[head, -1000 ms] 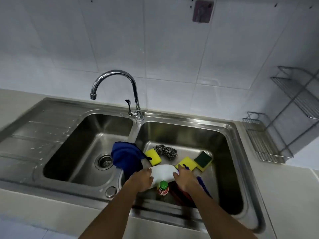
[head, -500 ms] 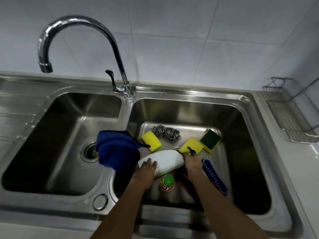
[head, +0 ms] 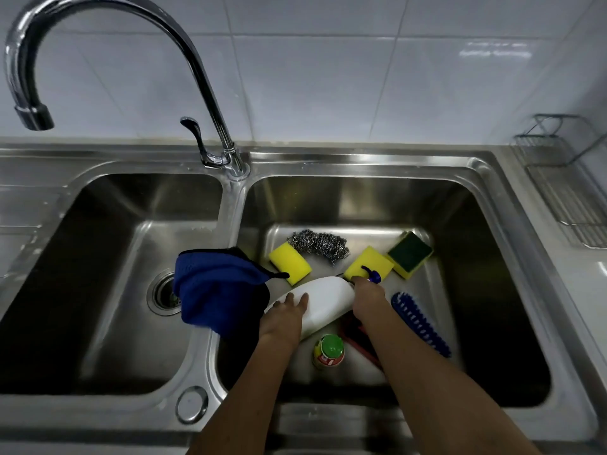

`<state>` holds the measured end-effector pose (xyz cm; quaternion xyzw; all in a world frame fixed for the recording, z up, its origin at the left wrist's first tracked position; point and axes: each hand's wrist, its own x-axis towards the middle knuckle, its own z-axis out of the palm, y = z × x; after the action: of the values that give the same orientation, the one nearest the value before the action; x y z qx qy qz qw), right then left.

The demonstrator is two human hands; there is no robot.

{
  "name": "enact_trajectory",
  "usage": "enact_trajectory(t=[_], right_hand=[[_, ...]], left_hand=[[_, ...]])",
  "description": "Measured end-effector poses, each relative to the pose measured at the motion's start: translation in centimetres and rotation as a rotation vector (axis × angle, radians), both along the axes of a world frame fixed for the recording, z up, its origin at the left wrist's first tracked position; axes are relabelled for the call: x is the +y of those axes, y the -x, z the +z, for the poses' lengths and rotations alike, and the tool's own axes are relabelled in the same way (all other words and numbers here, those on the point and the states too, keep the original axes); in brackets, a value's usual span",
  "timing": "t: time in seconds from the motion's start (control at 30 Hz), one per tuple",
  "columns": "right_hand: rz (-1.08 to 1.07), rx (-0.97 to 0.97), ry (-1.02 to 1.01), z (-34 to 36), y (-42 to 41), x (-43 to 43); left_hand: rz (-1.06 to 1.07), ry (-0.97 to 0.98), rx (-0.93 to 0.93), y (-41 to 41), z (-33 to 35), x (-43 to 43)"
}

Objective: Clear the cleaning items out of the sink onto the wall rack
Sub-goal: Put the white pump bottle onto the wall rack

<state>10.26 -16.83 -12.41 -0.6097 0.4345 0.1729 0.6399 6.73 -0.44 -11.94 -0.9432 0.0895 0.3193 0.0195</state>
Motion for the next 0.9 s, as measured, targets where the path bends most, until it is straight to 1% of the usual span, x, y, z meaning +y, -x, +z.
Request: enact_trajectory(t=[0.13,0.17,0.27,0.37,0.5,0.63,0.73,0.83,0.9], right_hand=[[-0.133,0.027,0.095,0.4,-0.3,0.4],[-0.133,0.000,0.131,0.6,-0.6,0.6],[-0.044,-0.167,0.253,2.4,-1.3,0.8],[0.134,-0.335,0.351,5.7,-2.1,0.4],[0.342,-0.558,0.484,12.9,-3.1,-0.6],[0.448,-0.749,0.539,21.5,-3.9,-3.5],[0.504,-0.865,0.667,29.6,-3.7,-6.9],[0.556,-0.989,0.789,37.1,-3.0,-9.9],[0.583,-1.053,0.886,41.3,-2.6,-11.1]], left_hand=[[0.038,0.039,-0.028,0.7,0.6,0.2],[0.052,0.052,-0.030,0.8,1.0,0.2],[0.150,0.150,-0.033,1.0,2.3,0.0],[0.248,0.314,-0.068,0.5,3.2,-0.9],[0.427,0.640,-0.145,-1.1,6.4,-3.5],[0.531,0.871,-0.288,-3.5,12.3,-6.7],[0.540,1.034,-0.348,-5.4,18.5,-9.5],[0.480,1.201,-0.390,-6.5,24.6,-13.0],[0.448,1.253,-0.452,-7.2,28.0,-15.3]])
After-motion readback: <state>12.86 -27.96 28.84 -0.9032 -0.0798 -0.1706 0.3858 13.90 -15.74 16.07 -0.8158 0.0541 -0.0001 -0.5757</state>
